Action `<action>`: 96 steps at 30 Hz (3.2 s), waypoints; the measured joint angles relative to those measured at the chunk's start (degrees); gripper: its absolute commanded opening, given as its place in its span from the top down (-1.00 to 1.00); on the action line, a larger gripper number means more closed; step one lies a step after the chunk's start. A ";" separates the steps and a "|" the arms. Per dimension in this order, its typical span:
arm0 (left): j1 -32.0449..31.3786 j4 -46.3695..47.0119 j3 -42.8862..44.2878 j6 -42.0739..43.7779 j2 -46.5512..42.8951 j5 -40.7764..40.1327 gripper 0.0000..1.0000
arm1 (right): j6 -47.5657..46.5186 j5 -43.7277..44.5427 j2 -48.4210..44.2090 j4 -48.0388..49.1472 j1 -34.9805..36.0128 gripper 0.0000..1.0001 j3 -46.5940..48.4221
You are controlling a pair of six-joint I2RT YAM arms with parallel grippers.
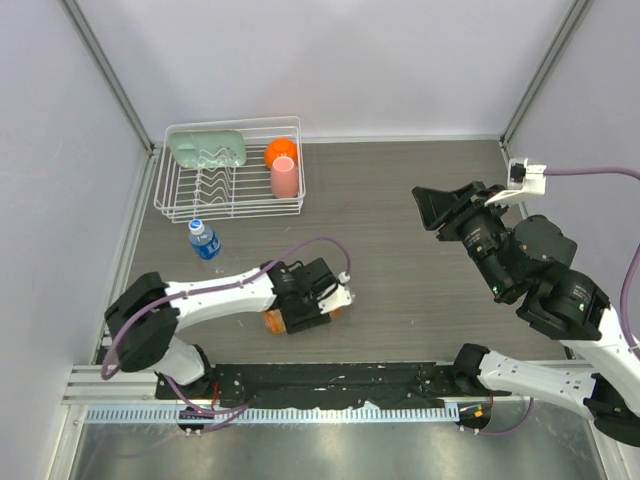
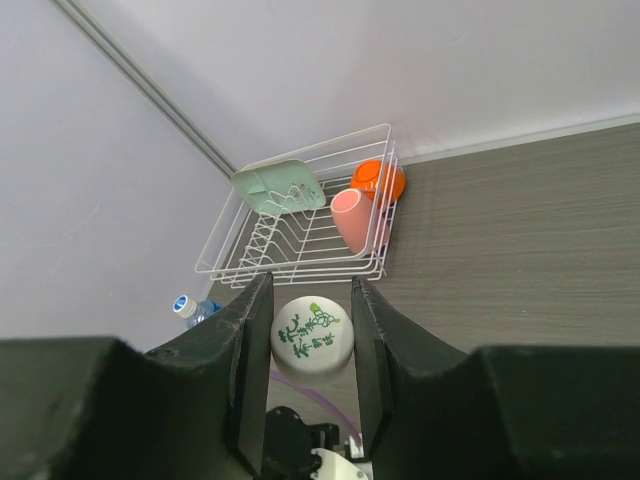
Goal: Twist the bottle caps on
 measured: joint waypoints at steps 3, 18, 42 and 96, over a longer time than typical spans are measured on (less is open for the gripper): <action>1.27 -2.27 3.48 0.46 -4.55 -1.07 -0.25 | -0.48 0.00 0.39 -0.74 0.00 0.53 0.98; 4.17 2.21 15.89 2.29 -36.35 5.33 0.51 | -5.79 -11.65 9.29 -3.48 0.00 0.56 15.30; 1.42 45.62 -6.54 -25.90 -39.10 30.12 0.47 | -13.25 -36.61 16.13 -5.60 0.00 0.38 19.37; 3.98 49.24 -14.58 -27.04 -43.82 31.23 -0.07 | -21.05 -32.65 19.76 -5.14 10.40 0.39 19.28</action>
